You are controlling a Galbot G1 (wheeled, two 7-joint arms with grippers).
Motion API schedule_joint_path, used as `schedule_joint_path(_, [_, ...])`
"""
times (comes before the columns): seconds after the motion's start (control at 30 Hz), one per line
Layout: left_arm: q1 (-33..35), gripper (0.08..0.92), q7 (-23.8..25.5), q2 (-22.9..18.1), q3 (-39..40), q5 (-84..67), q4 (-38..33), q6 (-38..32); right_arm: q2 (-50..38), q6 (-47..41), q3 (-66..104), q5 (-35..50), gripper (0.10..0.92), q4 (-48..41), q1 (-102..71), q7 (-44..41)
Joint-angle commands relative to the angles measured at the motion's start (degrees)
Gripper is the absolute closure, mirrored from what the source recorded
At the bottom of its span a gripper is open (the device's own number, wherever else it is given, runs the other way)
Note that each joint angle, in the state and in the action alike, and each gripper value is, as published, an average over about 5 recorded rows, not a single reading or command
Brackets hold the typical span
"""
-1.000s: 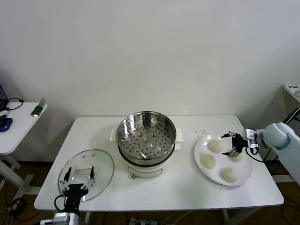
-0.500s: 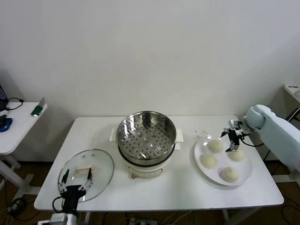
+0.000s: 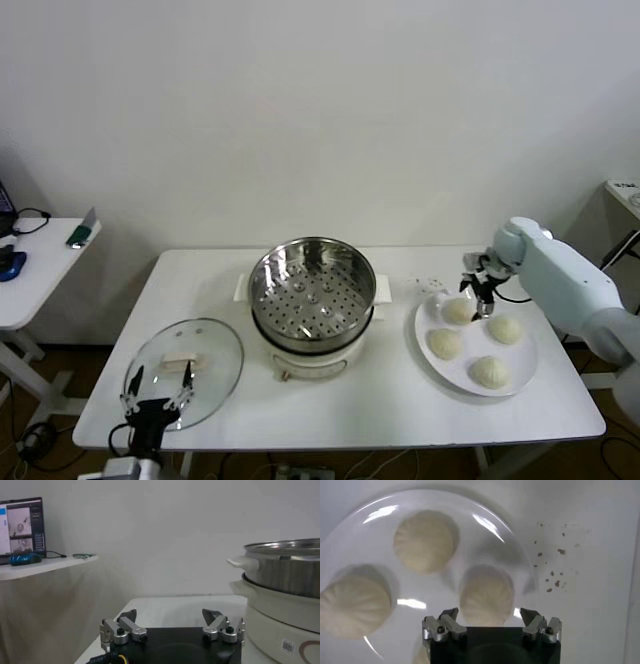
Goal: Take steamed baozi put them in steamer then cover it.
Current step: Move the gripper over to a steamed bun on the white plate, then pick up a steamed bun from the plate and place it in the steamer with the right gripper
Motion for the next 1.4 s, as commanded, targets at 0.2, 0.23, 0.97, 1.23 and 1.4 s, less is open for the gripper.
schedule_joint_path(0.2, [0.2, 0.177, 0.0, 0.0, 0.0, 0.3, 0.1, -0.1, 3.6, 1.4, -0.1, -2.3, 0.203, -4.8, 0.4, 0.4])
schedule_joint_path(0.23, [0.3, 0.177, 0.0, 0.0, 0.0, 0.4, 0.1, -0.1, 3.7, 1.4, -0.1, -2.5, 0.203, -4.9, 0.3, 0.5])
schedule_joint_path(0.97, [1.1, 0.177, -0.2, -0.1, -0.5, 0.4, -0.1, -0.5, 4.5, 2.9, 0.7, -5.8, 0.315, -5.8, 0.0, -0.3])
schedule_joint_path(1.23, [1.8, 0.177, -0.4, -0.1, -0.9, 0.0, -0.5, -0.8, 2.9, 4.1, 0.6, -4.3, 0.337, -3.4, 1.0, -1.6])
schedule_joint_path(1.4, [2.3, 0.177, -0.5, 0.0, -1.0, -0.1, -0.6, -1.0, 1.0, 4.6, -3.4, 0.2, 0.338, 1.4, 5.2, -3.0])
